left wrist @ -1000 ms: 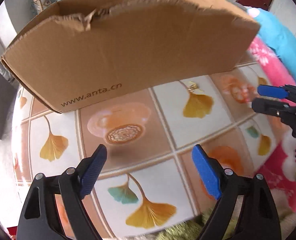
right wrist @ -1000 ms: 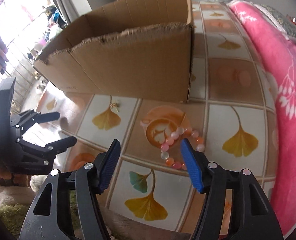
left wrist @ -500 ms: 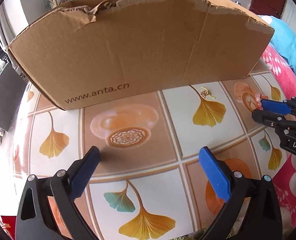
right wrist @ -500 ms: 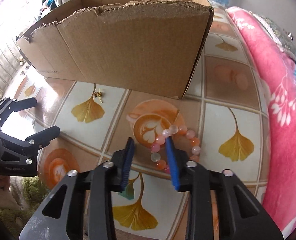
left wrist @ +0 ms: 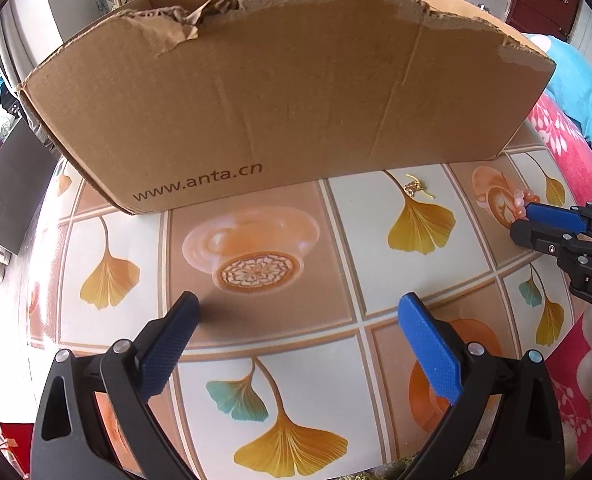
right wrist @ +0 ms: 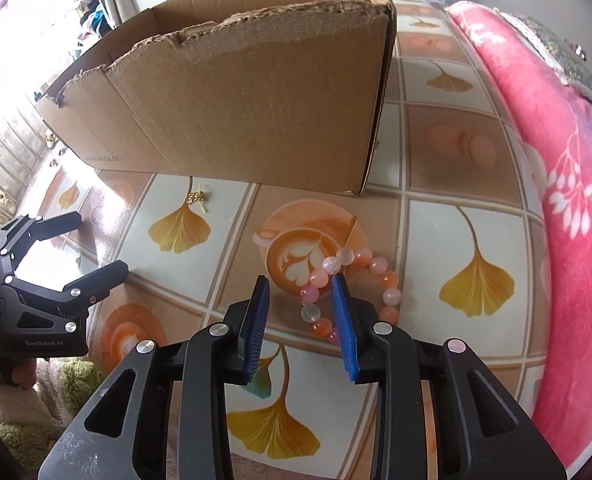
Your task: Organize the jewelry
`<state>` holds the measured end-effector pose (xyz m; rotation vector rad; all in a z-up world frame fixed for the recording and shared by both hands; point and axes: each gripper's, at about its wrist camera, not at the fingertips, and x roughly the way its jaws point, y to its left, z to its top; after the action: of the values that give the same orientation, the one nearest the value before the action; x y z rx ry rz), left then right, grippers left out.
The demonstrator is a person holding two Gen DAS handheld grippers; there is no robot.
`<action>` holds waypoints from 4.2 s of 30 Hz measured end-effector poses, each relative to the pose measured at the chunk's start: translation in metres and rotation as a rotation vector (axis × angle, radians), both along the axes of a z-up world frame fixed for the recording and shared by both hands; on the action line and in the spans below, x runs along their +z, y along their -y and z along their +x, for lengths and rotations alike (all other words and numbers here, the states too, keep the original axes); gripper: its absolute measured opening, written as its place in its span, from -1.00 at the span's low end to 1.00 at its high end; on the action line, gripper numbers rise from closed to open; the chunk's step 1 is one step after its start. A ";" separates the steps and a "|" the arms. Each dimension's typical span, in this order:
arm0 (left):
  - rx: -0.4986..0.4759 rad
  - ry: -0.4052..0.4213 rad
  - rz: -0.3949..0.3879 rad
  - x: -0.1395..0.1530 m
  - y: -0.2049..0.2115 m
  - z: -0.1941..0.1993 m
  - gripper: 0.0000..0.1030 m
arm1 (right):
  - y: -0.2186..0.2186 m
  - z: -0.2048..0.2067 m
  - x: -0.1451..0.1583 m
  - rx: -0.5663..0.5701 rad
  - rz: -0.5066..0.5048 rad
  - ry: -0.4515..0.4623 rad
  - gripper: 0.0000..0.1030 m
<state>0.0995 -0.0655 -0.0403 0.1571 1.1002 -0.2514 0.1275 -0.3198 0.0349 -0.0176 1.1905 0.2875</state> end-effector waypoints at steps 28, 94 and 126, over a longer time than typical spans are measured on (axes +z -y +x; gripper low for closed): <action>-0.175 0.234 -0.112 0.029 0.013 -0.015 0.59 | 0.006 0.002 -0.009 0.030 0.161 -0.006 -0.85; -0.402 0.224 -0.101 0.002 0.050 0.020 -0.90 | 0.007 -0.001 -0.015 0.032 0.199 0.019 -0.85; -0.361 0.219 -0.144 0.012 0.033 0.006 -0.65 | -0.008 -0.006 -0.008 0.051 0.132 0.042 -0.52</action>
<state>0.1054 -0.0982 -0.0284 0.2492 0.8276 -0.6209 0.1210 -0.3119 0.0271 0.0609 1.1285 0.4082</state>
